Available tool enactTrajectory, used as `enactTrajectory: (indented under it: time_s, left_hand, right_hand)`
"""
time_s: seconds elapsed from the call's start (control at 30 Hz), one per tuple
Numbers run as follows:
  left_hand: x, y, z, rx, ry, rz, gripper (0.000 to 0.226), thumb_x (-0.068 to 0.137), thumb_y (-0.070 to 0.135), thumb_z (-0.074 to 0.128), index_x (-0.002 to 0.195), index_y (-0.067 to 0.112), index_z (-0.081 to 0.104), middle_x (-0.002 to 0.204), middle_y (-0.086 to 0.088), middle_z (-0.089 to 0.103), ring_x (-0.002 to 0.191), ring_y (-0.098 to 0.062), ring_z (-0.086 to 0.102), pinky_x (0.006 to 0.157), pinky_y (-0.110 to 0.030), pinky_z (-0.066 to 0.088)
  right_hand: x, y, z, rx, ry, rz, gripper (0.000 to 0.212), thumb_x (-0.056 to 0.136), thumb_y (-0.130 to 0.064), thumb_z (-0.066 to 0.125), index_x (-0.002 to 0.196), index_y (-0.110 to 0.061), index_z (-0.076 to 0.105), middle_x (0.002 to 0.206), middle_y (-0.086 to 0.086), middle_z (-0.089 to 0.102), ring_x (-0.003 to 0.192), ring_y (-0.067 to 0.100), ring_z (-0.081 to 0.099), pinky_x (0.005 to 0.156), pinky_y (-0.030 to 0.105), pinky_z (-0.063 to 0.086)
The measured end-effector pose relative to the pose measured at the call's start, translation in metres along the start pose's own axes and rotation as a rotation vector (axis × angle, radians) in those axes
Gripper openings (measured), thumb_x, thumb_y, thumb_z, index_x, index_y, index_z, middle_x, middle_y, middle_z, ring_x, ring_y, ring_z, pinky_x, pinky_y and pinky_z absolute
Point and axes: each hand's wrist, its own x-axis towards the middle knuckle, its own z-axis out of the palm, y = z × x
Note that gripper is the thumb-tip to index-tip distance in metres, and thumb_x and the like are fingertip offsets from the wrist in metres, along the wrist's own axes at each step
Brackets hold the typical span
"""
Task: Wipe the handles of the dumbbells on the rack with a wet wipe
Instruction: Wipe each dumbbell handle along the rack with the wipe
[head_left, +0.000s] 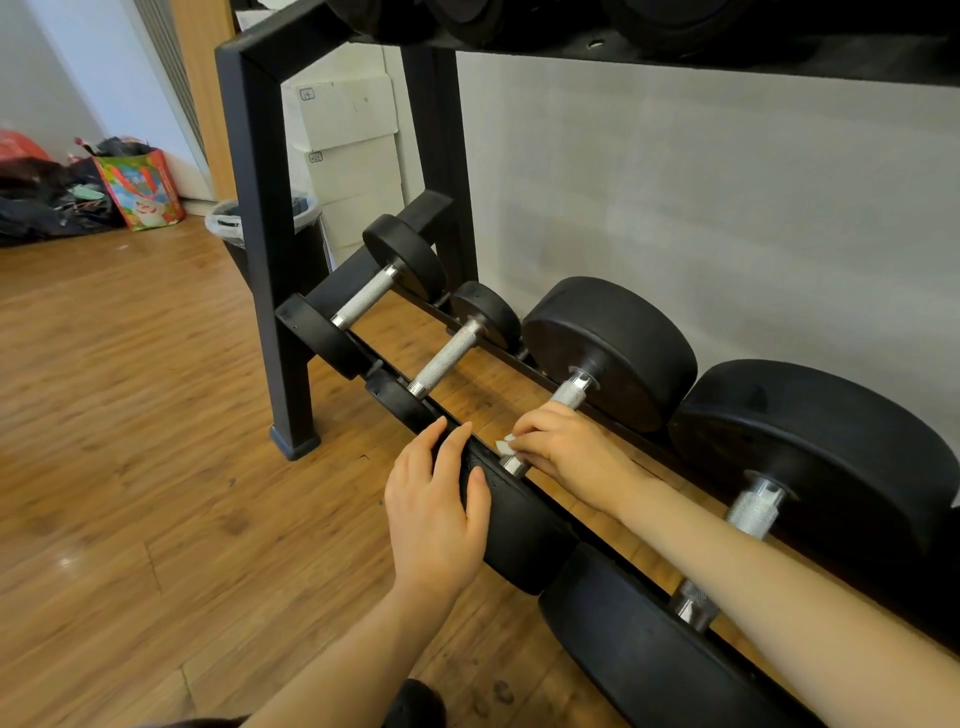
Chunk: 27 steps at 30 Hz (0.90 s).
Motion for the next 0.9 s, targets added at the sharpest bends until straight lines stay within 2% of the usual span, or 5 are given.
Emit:
enactTrajectory:
  time_s: [0.17,0.3,0.63,0.73,0.9]
  left_hand:
    - [0.0,-0.001,0.0,0.01,-0.007,-0.011,0.051,0.094,0.042,0.032,0.14,0.026,0.05,0.145,0.003,0.046,0.136,-0.013,0.037,0.11,-0.035,0.026]
    - [0.0,0.001,-0.001,0.008,-0.013,-0.015,0.053,0.094,0.043,0.031,0.14,0.026,0.05,0.146,0.004,0.045,0.137,-0.013,0.037,0.111,-0.034,0.025]
    - [0.0,0.001,-0.001,0.003,-0.008,-0.012,0.053,0.094,0.042,0.031,0.14,0.026,0.051,0.146,0.003,0.046,0.136,-0.012,0.036,0.109,-0.033,0.025]
    - [0.0,0.001,-0.001,0.006,-0.006,-0.011,0.053,0.094,0.042,0.031,0.139,0.025,0.051,0.145,0.003,0.046,0.135,-0.012,0.036,0.109,-0.031,0.023]
    - [0.0,0.001,-0.001,-0.004,-0.003,-0.02,0.054,0.093,0.043,0.031,0.14,0.025,0.051,0.145,0.003,0.046,0.135,-0.012,0.036,0.108,-0.032,0.022]
  right_hand:
    - [-0.006,-0.009,0.007,-0.136,-0.008,-0.197,0.02,0.099,-0.034,0.046,0.109,-0.026,0.061,0.107,-0.014,0.049,0.099,0.002,0.054,0.092,0.035,0.049]
    - [-0.012,-0.004,-0.001,-0.185,0.073,-0.105,0.013,0.095,-0.043,0.051,0.093,-0.032,0.057,0.098,-0.014,0.052,0.088,0.005,0.056,0.08,0.034,0.051]
    - [-0.025,-0.014,0.006,0.056,0.12,0.06,0.034,0.093,-0.032,0.042,0.111,-0.017,0.067,0.11,0.002,0.055,0.101,0.016,0.048,0.084,0.037,0.047]
    - [-0.029,-0.018,0.007,0.08,0.164,-0.001,0.017,0.09,-0.013,0.063,0.107,-0.013,0.065,0.103,0.001,0.056,0.095,0.015,0.054,0.076,0.035,0.054]
    - [-0.028,-0.018,0.011,0.229,0.1,0.045,0.011,0.094,-0.018,0.06,0.103,-0.012,0.062,0.098,-0.006,0.055,0.094,0.004,0.054,0.085,0.028,0.051]
